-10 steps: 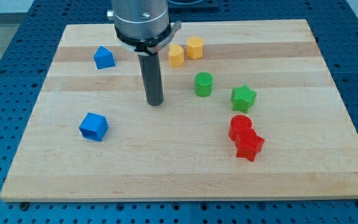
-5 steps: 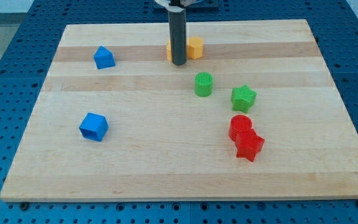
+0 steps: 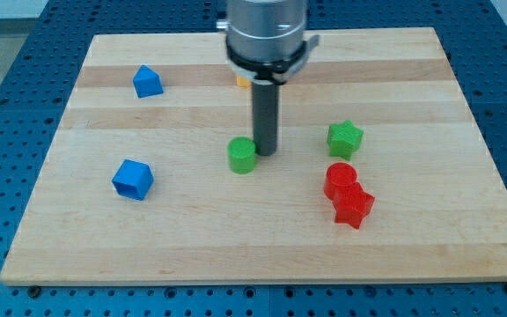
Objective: Move the green circle diagonally bottom left to the red star
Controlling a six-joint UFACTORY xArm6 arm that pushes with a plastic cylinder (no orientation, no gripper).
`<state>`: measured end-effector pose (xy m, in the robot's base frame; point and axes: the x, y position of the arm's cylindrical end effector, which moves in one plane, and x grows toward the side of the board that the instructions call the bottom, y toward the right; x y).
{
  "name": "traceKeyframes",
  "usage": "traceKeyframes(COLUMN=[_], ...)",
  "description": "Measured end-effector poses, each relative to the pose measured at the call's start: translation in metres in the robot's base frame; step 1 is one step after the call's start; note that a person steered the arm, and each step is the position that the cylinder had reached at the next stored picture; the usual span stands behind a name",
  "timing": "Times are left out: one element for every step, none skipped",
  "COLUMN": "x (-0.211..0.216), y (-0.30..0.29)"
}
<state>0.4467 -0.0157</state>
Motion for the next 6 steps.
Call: traceKeyframes(x=[-0.017,-0.033,-0.033,-0.02,-0.011,-0.009], y=[-0.031,-0.053,-0.071,-0.073,-0.073,-0.066])
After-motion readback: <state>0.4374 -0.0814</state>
